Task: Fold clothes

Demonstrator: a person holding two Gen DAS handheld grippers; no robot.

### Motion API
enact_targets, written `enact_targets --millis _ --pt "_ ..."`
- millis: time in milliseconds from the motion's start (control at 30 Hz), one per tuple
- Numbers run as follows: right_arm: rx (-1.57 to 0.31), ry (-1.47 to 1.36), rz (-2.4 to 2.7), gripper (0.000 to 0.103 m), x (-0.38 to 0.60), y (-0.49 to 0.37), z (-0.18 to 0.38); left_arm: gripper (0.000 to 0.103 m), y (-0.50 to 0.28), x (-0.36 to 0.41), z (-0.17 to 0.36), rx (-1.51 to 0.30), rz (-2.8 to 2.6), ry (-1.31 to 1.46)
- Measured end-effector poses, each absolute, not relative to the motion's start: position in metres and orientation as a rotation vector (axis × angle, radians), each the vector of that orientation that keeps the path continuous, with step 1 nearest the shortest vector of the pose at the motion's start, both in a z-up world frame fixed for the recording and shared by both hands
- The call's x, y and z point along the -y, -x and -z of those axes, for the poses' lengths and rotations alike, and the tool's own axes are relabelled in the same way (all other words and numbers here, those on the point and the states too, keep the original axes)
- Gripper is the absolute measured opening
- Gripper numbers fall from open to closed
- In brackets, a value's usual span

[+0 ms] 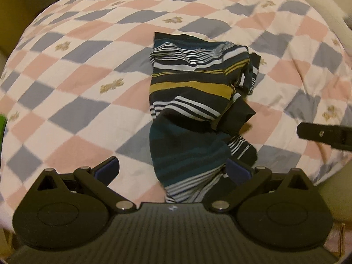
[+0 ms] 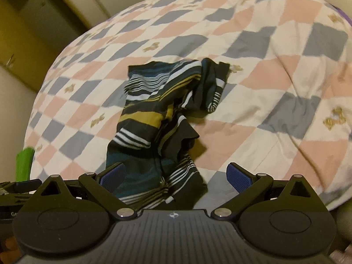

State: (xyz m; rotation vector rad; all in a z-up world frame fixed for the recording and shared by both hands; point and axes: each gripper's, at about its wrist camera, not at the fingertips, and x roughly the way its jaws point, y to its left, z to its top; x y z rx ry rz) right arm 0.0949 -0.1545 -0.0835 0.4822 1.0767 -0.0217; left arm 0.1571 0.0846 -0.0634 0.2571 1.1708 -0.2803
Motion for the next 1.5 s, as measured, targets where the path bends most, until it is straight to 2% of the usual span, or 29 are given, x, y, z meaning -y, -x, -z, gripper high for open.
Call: enact_targets --millis 67,233,367,467,567,667,733,867,933,1000,1167,1367,1500 --pt "-1.062 -0.529 0.052 0.100 0.153 -0.092 0.091 0.102 -0.163 -0.084 0.072 -1.159 0.331 -0.299" --pt "-1.044 -0.662 0.113 0.088 0.158 -0.080 0.120 0.097 -0.171 -0.072 0.091 -1.141 0.420 -0.363" --pt "-1.039 -0.717 0.140 0.087 0.171 -0.080 0.141 0.092 -0.173 -0.053 0.107 -1.125 0.468 -0.407" --pt "-1.018 -0.746 0.136 0.087 0.185 -0.088 0.158 0.084 -0.175 -0.035 0.123 -1.102 0.483 -0.443" --pt "-0.999 -0.772 0.128 0.083 0.201 -0.099 0.175 0.070 -0.181 -0.015 0.139 -1.079 0.488 -0.470" --pt "-0.992 -0.793 0.119 0.080 0.219 -0.112 0.194 0.052 -0.190 0.004 0.156 -1.086 0.499 -0.470" --pt "-0.982 -0.809 0.110 0.073 0.230 -0.117 0.204 0.037 -0.197 0.019 0.165 -1.091 0.517 -0.478" --pt "-0.982 -0.864 0.072 0.055 0.253 -0.121 0.227 0.037 -0.203 0.051 0.182 -1.058 0.561 -0.516" --pt "-0.988 -0.887 0.052 0.041 0.261 -0.121 0.238 0.037 -0.205 0.062 0.189 -1.039 0.575 -0.545" --pt "-0.988 -0.926 0.011 0.035 0.267 -0.123 0.249 0.037 -0.208 0.068 0.194 -1.027 0.581 -0.565" --pt "-0.991 -1.019 -0.062 0.035 0.269 -0.131 0.273 0.030 -0.219 0.069 0.198 -1.016 0.582 -0.584" --pt "-0.997 -1.080 -0.054 0.038 0.270 -0.143 0.289 0.033 -0.233 0.079 0.183 -0.918 0.592 -0.610" --pt "-0.997 -1.092 -0.030 0.039 0.280 -0.146 0.296 0.033 -0.240 0.102 0.195 -0.881 0.619 -0.666"
